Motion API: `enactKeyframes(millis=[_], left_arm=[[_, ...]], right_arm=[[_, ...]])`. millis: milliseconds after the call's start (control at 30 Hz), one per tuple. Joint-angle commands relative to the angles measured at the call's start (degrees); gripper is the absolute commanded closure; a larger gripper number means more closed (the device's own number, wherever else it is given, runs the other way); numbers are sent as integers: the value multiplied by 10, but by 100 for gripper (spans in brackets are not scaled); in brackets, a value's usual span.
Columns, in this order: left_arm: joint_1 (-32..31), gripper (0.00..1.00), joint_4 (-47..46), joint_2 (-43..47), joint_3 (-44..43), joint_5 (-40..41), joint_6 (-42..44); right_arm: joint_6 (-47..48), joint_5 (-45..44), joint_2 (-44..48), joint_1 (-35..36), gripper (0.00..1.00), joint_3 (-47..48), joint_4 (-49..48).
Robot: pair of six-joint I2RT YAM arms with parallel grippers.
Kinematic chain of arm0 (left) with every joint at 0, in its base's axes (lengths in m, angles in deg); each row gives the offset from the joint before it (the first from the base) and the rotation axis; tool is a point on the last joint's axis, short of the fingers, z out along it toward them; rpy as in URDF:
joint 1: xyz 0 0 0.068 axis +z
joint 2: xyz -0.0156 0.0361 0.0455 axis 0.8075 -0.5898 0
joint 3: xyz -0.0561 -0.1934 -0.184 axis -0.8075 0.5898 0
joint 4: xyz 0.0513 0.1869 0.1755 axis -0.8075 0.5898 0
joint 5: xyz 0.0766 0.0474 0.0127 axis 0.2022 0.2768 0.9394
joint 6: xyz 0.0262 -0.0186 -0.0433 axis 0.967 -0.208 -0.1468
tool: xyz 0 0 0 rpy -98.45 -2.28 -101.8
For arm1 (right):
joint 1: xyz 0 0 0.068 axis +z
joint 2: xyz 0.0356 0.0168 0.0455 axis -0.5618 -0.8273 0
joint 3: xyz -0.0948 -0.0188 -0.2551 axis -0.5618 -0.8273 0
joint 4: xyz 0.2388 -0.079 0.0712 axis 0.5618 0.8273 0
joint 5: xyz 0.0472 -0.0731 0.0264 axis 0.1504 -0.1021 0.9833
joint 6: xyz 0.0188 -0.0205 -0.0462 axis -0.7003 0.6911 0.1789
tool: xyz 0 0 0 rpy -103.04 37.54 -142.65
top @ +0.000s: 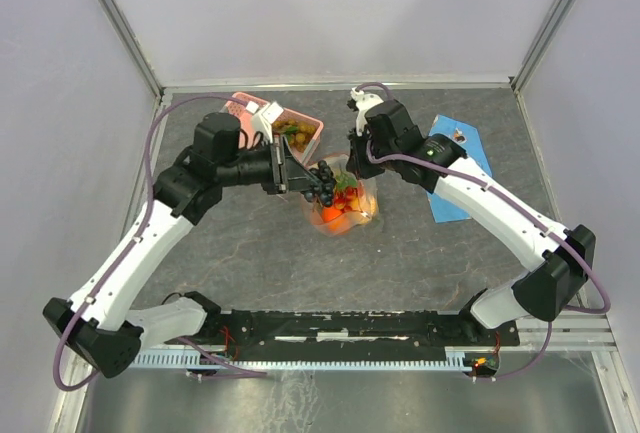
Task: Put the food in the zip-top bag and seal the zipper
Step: Place the fake fruit in the zipper food storage bag.
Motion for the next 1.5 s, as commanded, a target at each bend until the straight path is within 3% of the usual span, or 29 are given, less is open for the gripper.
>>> enactKeyframes(millis=[0, 500, 900, 1233, 1467], left_arm=[[-22, 97, -68, -16, 19, 15, -37], [-47, 97, -127, -141, 25, 144, -32], [-86, 97, -134, -235, -7, 322, 3], [-152, 97, -160, -310, -16, 362, 40], [-197, 90, -159, -348, -9, 386, 46]], right_arm=[[-10, 0, 10, 6, 99, 1, -33], [-16, -4, 16, 8, 99, -8, -29], [-20, 4, 12, 9, 98, -8, -29], [-18, -6, 17, 9, 98, -12, -23], [-22, -24, 30, 9, 98, -21, -31]])
